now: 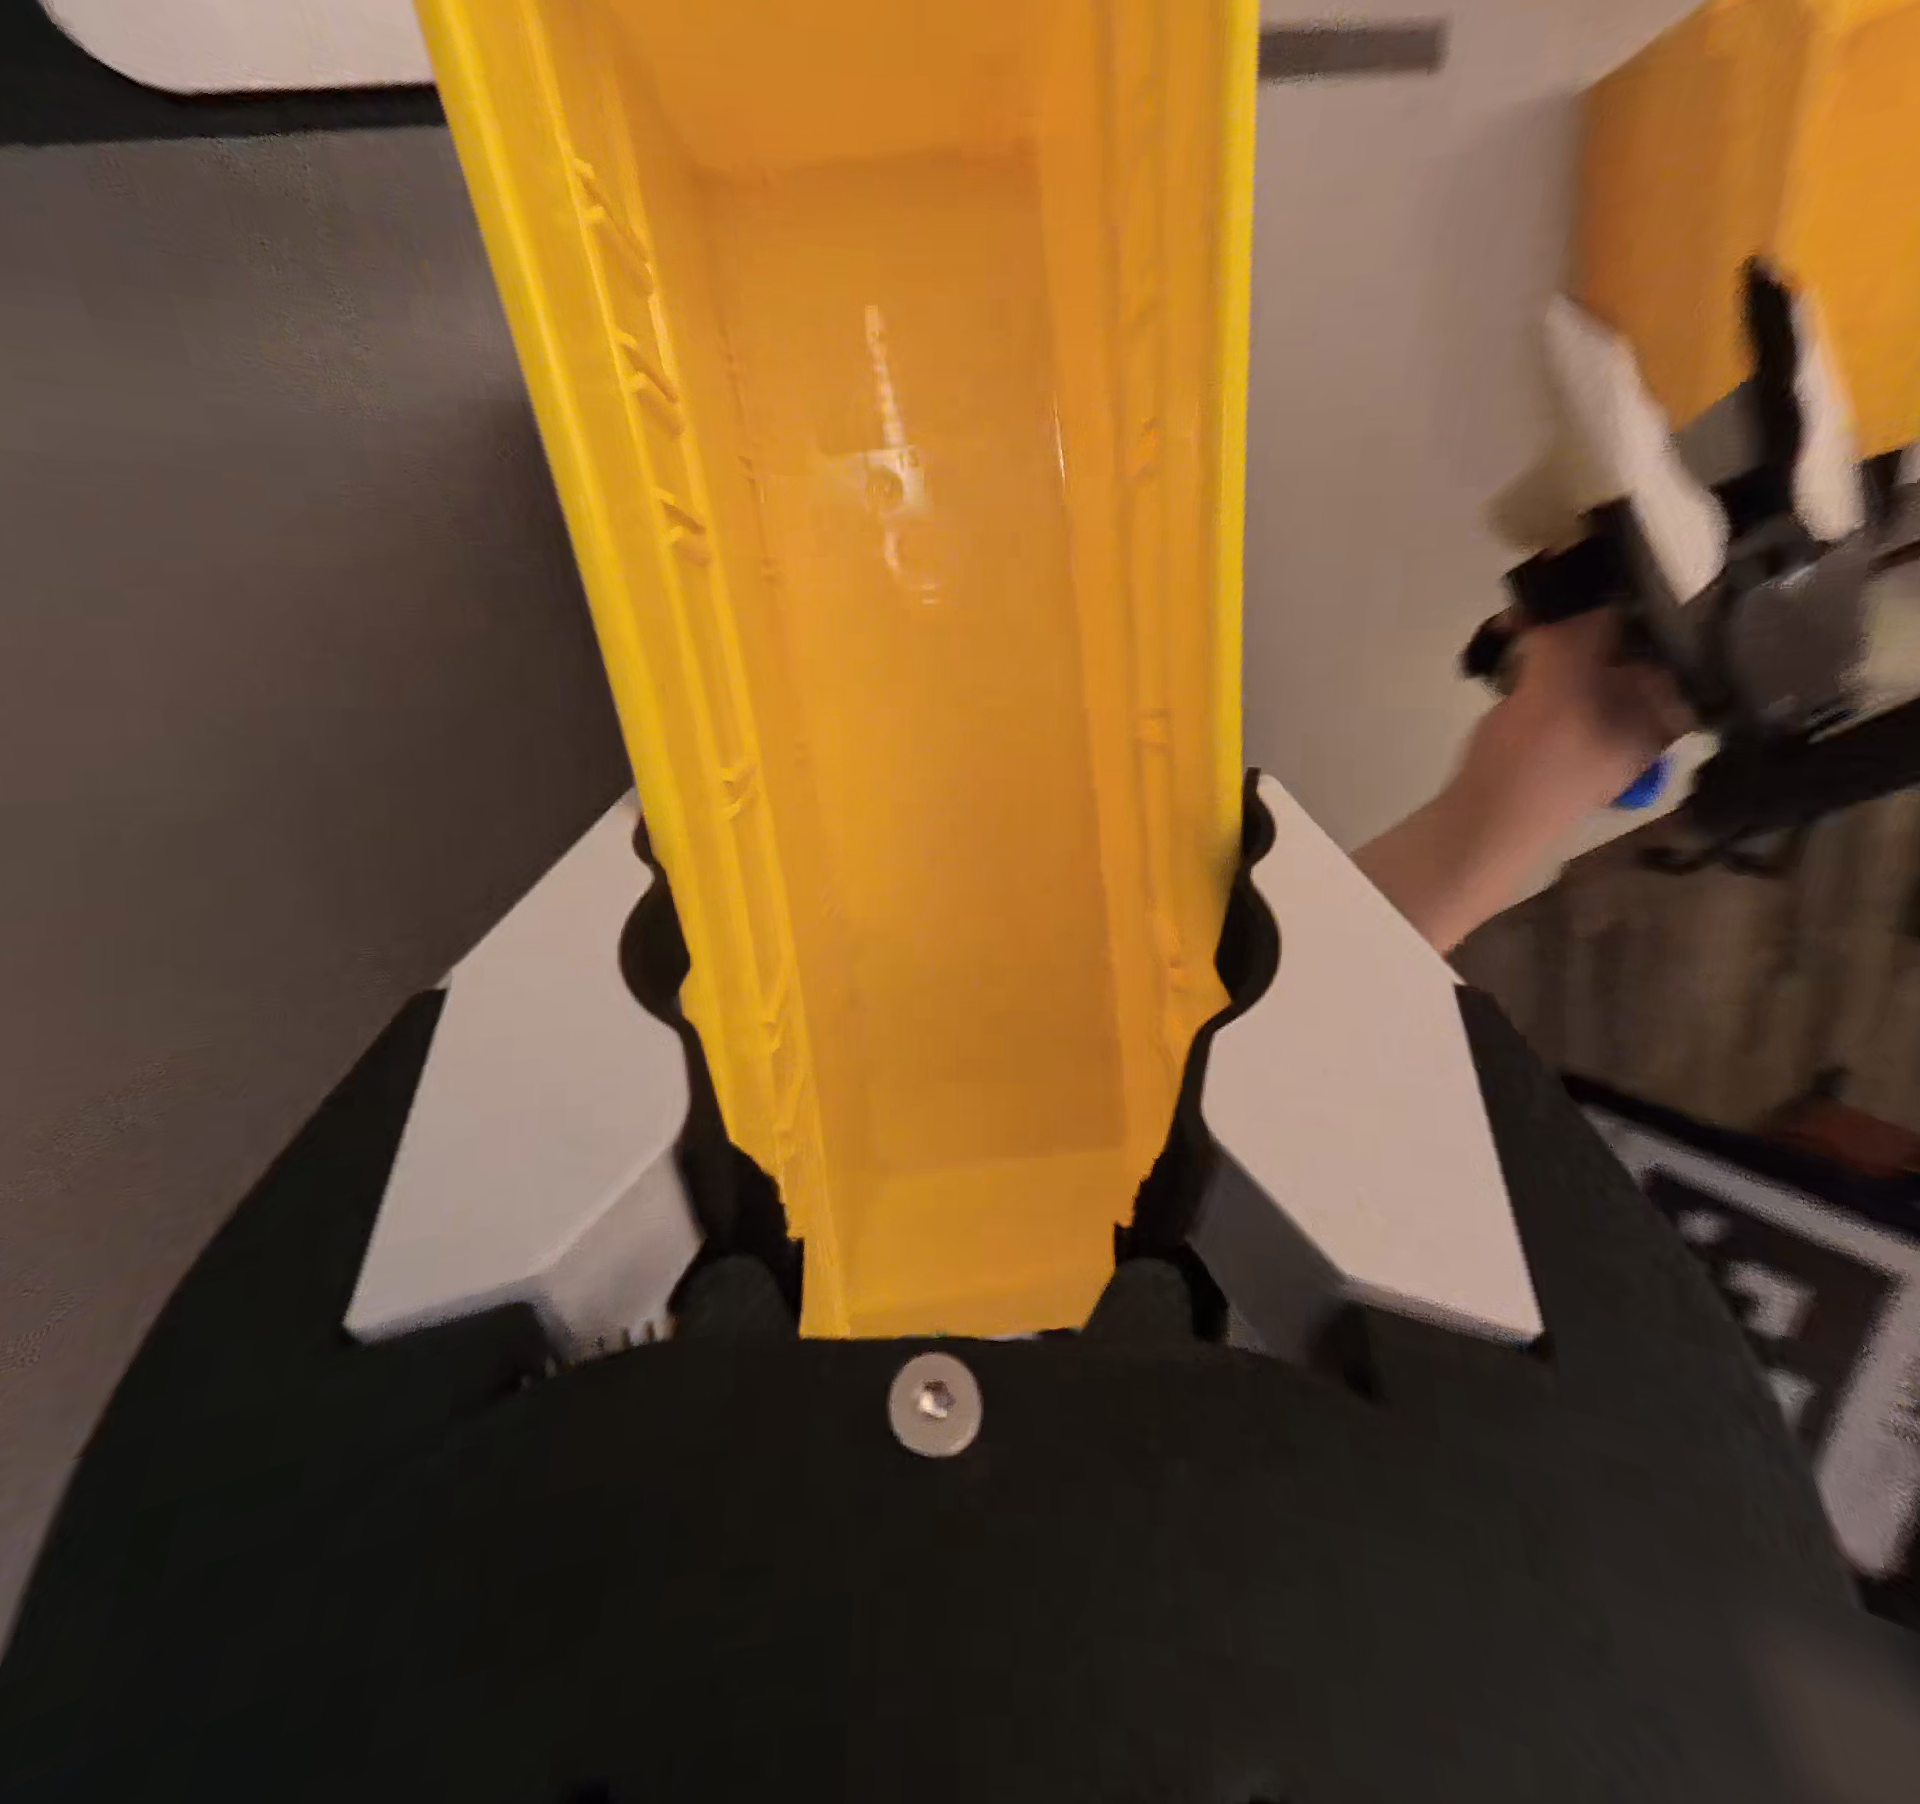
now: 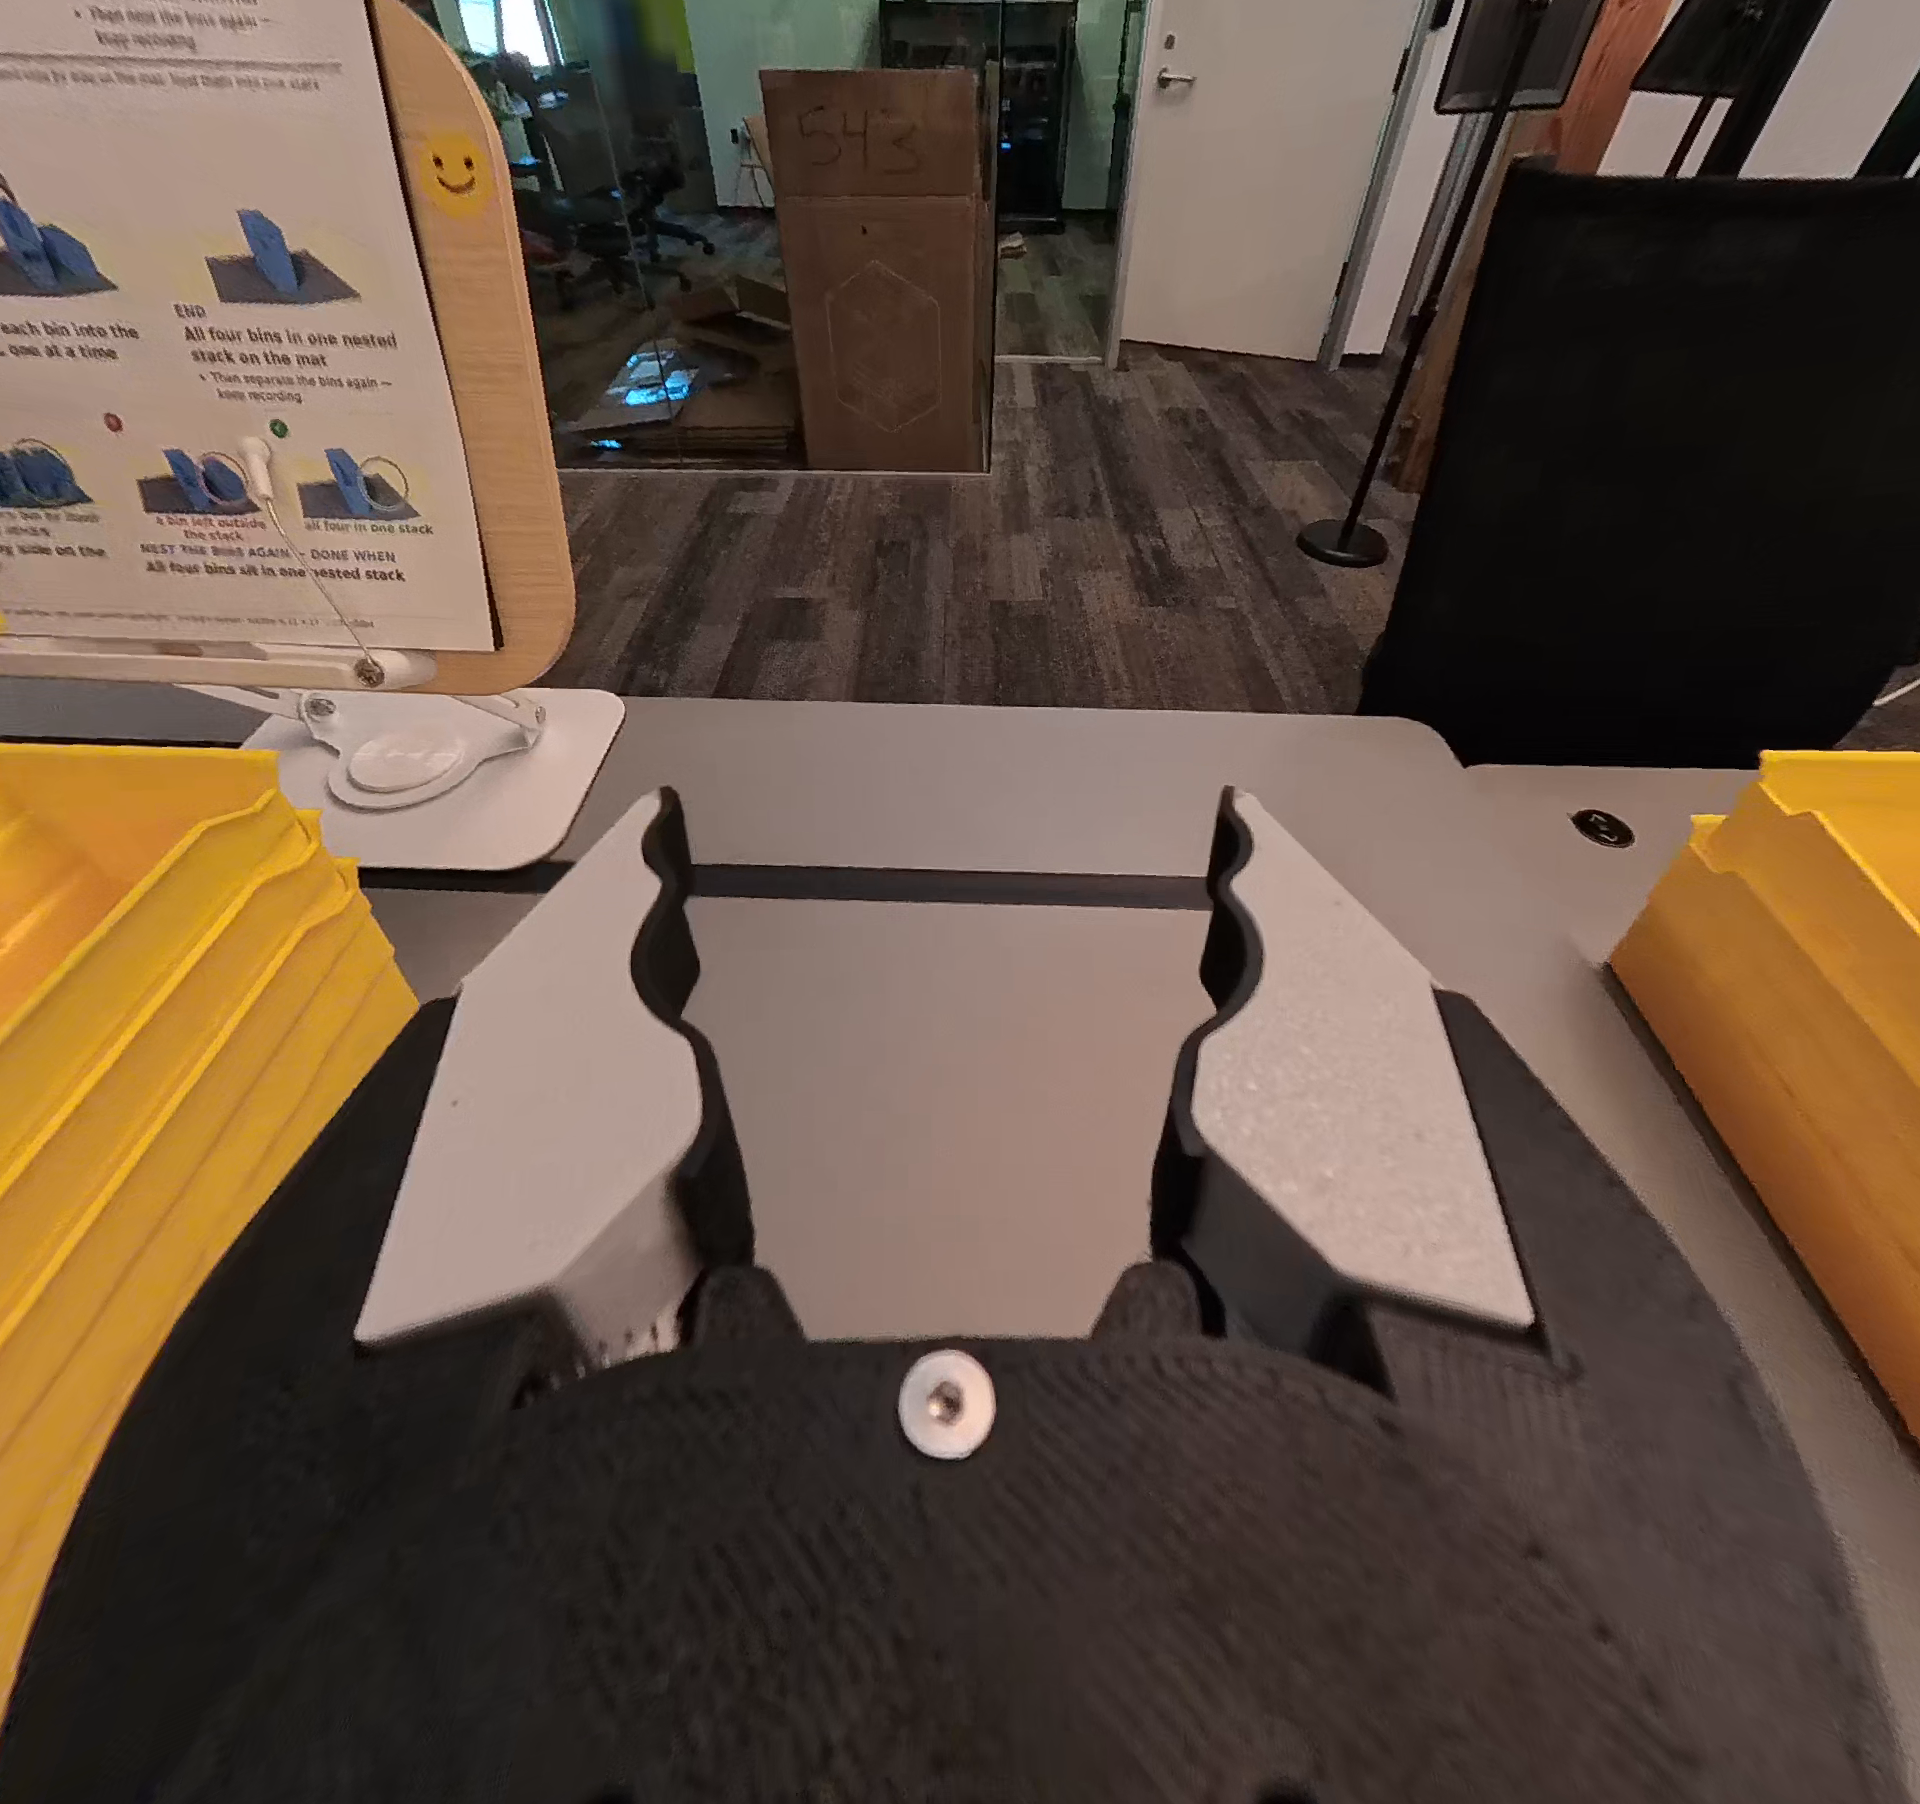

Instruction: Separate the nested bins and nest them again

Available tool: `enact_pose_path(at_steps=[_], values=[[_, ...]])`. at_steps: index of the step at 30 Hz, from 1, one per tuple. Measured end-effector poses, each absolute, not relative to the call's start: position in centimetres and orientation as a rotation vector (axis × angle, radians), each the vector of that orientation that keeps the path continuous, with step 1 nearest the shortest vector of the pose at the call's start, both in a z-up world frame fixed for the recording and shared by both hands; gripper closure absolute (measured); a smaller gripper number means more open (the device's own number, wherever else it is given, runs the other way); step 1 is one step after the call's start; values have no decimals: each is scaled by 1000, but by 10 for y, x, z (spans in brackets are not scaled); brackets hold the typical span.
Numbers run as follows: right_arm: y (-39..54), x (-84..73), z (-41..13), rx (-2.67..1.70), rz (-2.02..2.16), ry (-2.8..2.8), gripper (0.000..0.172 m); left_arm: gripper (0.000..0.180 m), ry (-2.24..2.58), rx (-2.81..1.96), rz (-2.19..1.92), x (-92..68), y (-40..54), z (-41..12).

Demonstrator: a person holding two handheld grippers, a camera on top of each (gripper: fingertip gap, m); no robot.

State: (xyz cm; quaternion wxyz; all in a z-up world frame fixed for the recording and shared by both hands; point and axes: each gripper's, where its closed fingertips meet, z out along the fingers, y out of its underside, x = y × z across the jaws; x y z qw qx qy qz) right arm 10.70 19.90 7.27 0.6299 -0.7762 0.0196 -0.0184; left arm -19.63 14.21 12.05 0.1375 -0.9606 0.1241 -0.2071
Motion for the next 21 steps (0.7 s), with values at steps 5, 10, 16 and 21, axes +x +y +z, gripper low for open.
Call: enact_pose_path(at_steps=[5,10,16,21], values=[[192,106,85,-1735,18,57,73,77,223,-2765,-551,-179,148,100],[183,101,100,-1689,56,51,73,74,156,-2751,-464,-177,152,91],[181,89,107,-1670,83,20,73,74,179,-2810,-353,-175,151,71],[183,86,105,-1675,96,12,73,73,186,-2823,-254,-182,160,54]])
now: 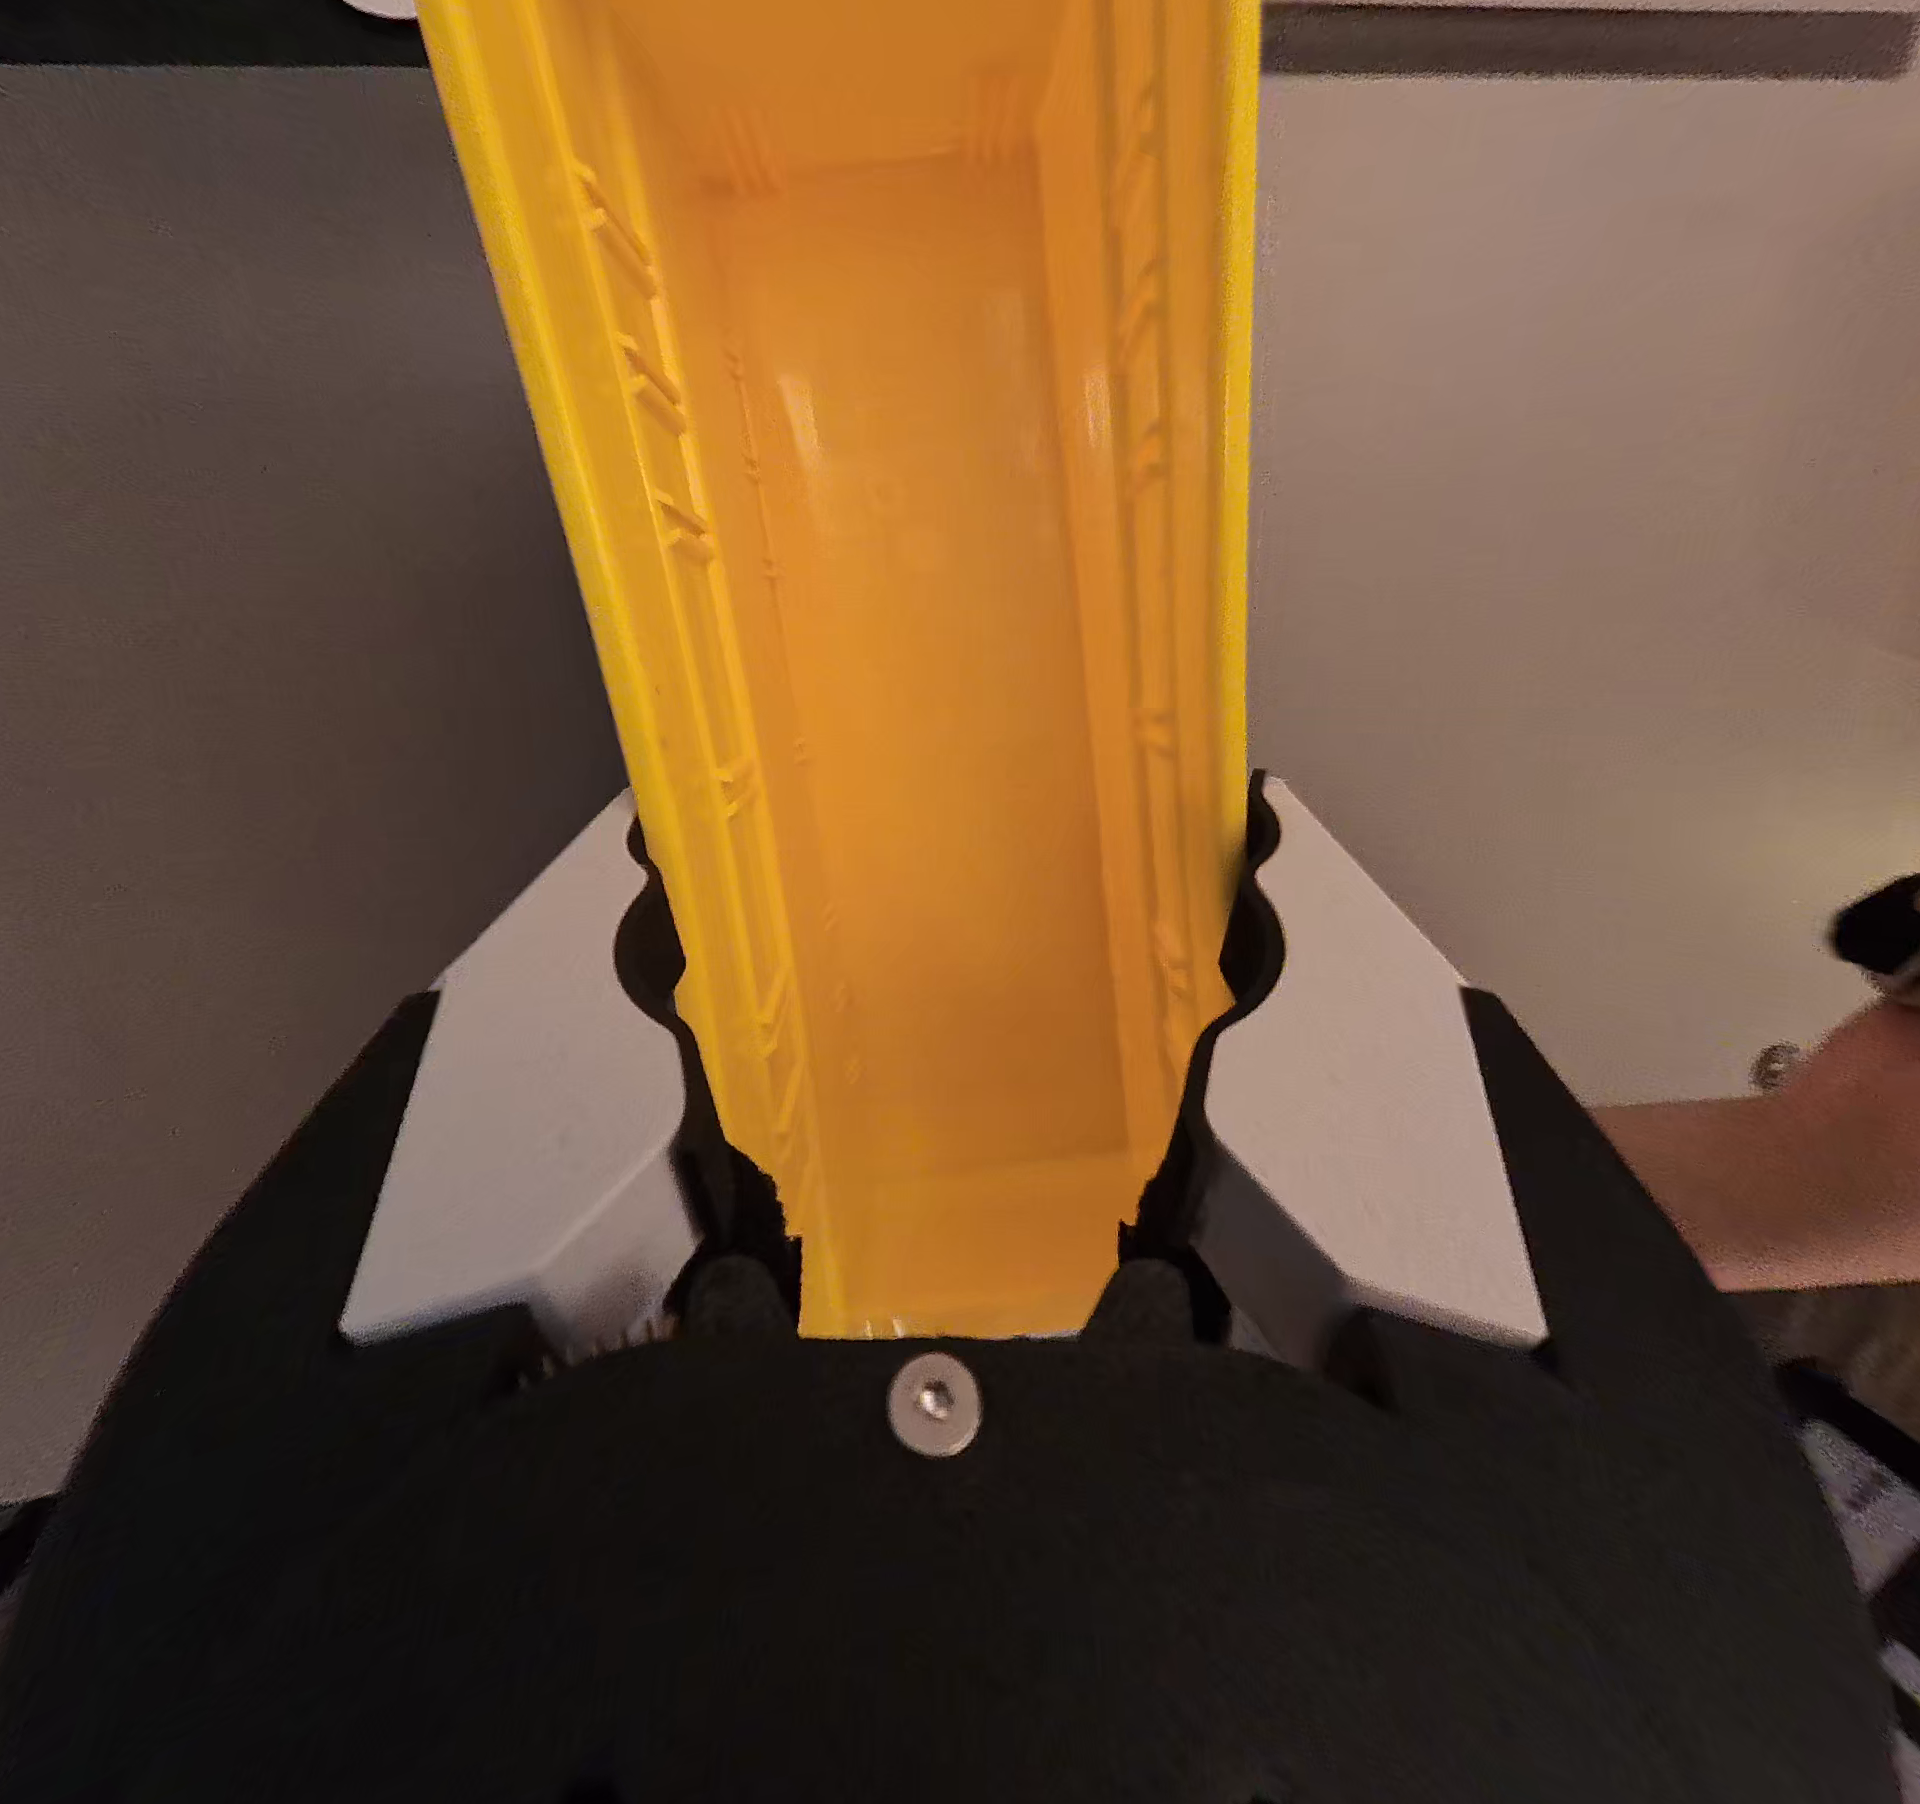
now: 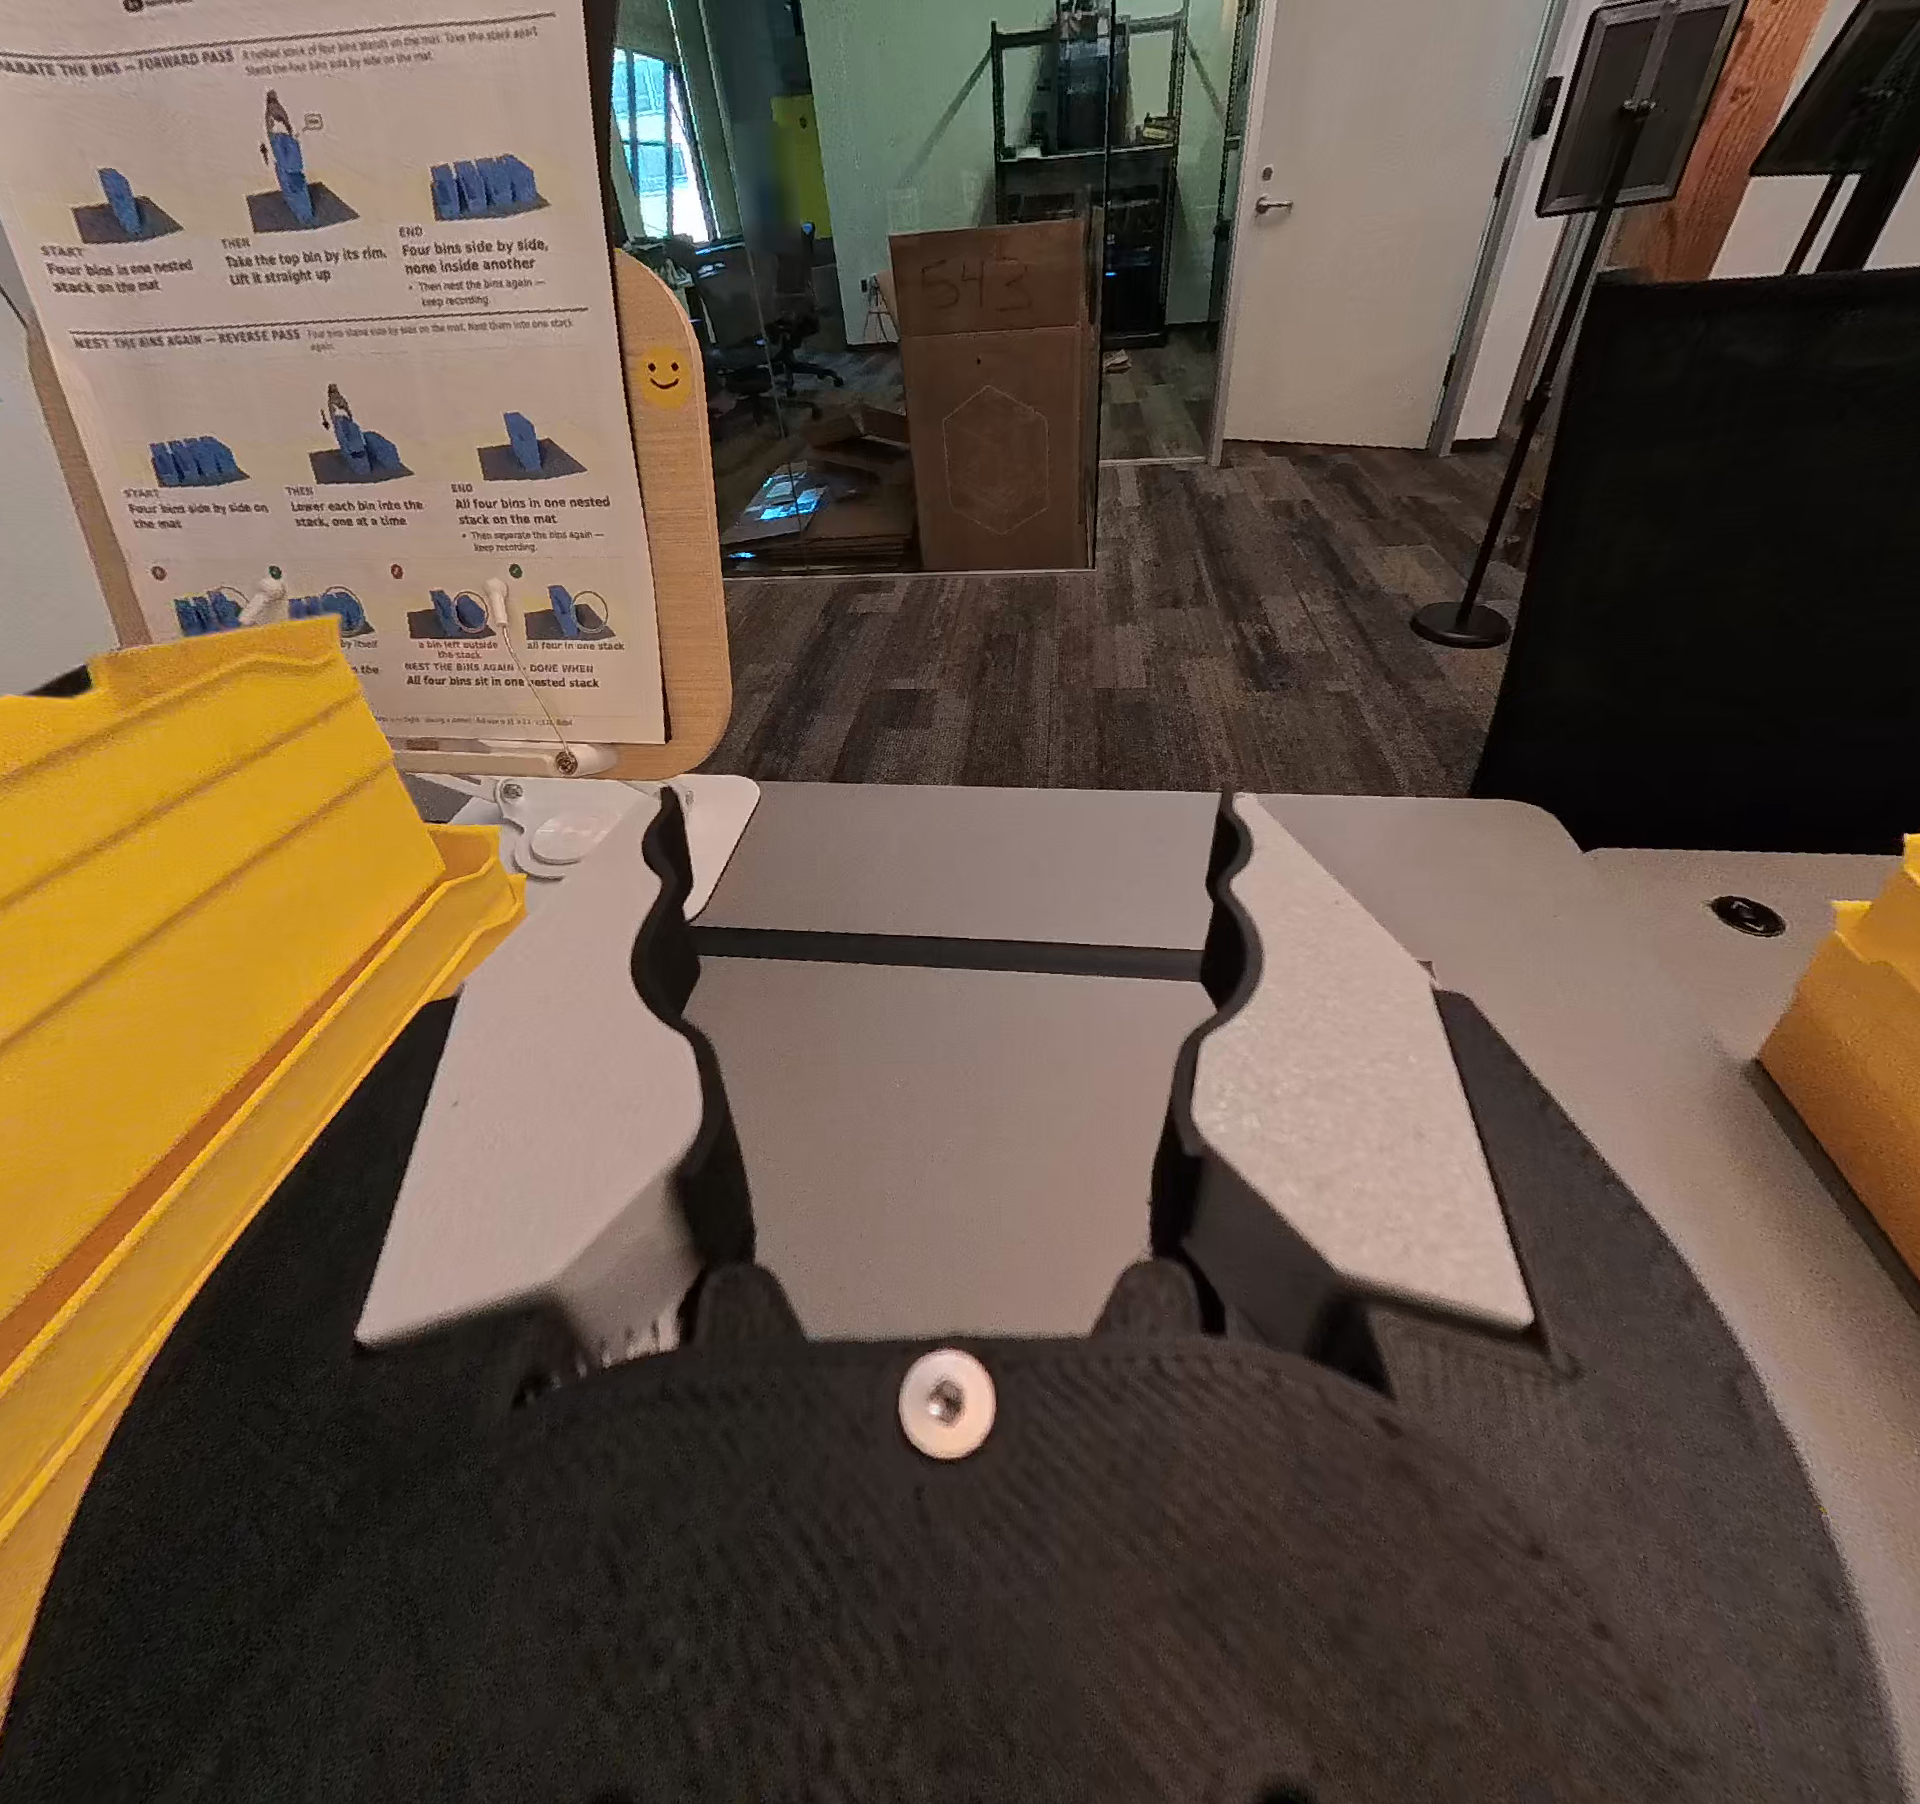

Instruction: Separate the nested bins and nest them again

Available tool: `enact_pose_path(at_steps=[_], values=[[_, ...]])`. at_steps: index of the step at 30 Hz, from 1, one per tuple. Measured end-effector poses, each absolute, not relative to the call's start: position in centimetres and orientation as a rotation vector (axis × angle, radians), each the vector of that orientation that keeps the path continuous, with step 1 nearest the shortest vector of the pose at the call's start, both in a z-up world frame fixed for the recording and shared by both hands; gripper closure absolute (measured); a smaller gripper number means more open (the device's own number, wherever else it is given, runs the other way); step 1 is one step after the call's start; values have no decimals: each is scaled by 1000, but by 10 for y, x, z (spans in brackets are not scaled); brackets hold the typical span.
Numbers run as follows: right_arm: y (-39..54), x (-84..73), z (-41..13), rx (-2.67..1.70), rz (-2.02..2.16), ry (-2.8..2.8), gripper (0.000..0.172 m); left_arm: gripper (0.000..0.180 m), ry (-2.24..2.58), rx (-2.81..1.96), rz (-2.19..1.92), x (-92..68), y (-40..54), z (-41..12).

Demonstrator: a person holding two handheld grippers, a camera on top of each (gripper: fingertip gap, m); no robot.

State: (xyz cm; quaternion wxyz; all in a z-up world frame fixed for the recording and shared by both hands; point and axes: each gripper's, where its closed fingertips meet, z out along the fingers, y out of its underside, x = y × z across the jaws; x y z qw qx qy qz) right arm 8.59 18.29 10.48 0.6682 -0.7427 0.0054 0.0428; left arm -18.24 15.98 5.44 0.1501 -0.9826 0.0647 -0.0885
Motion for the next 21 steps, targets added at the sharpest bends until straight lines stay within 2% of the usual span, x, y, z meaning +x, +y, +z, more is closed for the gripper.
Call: enact_pose_path(at_steps=[8,21], values=[[186,84,102,-1684,116,12,73,73,217,-2856,-207,-183,162,25],[188,80,97,-1698,137,6,72,66,257,-2823,-135,-183,167,6]])
